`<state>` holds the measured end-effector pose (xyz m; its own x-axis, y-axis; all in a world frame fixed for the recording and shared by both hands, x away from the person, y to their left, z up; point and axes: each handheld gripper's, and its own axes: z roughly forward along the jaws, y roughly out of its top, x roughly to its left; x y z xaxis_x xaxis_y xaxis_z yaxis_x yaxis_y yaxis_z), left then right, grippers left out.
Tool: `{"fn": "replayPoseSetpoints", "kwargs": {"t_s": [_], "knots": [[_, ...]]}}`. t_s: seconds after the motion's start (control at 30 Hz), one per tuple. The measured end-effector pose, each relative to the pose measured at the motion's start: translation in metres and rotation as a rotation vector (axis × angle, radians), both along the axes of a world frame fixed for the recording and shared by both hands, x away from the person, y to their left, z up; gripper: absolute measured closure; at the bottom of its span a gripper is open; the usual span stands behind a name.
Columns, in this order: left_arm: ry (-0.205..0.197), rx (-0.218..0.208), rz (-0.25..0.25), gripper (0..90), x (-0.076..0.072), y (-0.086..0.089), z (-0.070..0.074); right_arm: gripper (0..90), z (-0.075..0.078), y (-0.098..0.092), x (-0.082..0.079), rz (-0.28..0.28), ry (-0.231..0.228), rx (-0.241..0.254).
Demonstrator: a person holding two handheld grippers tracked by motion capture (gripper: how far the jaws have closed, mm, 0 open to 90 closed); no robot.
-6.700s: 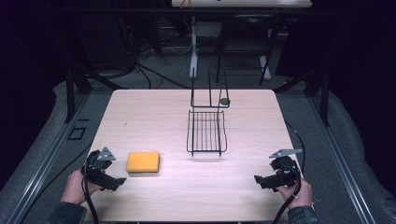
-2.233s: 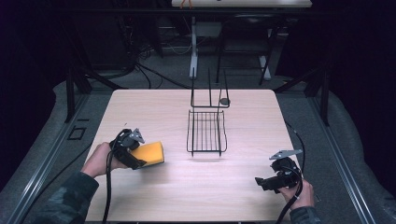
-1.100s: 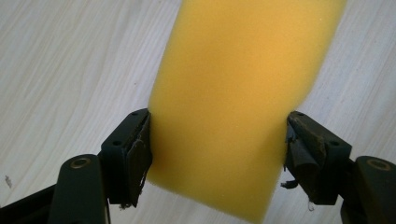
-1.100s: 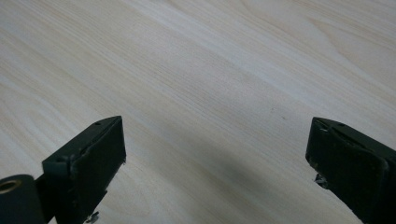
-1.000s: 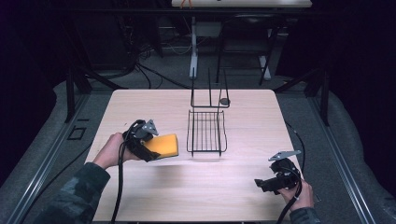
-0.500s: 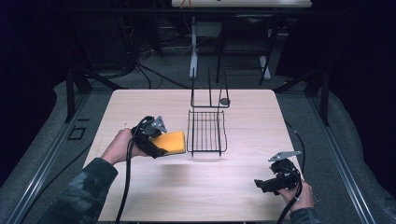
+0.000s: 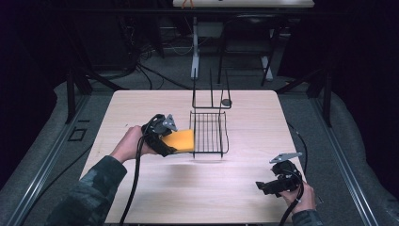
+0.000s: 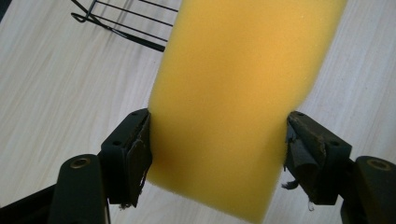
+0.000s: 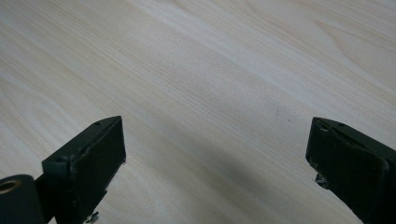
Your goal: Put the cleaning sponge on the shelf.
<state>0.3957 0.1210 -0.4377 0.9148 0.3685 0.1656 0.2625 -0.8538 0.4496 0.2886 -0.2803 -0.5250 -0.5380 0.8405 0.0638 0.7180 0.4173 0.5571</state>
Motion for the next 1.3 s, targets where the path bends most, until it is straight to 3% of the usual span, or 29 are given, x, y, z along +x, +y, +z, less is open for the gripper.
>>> {"fn": "replayPoseSetpoints", "kwargs": {"t_s": [0.77, 1.3], "knots": [[-0.04, -0.02, -0.006, 29.8, 0.012, -0.028, -0.008, 4.3, 0.001, 0.001, 0.001, 0.006, 0.002, -0.003], [-0.06, -0.003, -0.008, 29.9, 0.019, -0.046, -0.018, 4.3, 0.0, 0.002, 0.001, 0.018, -0.004, -0.006]]}}
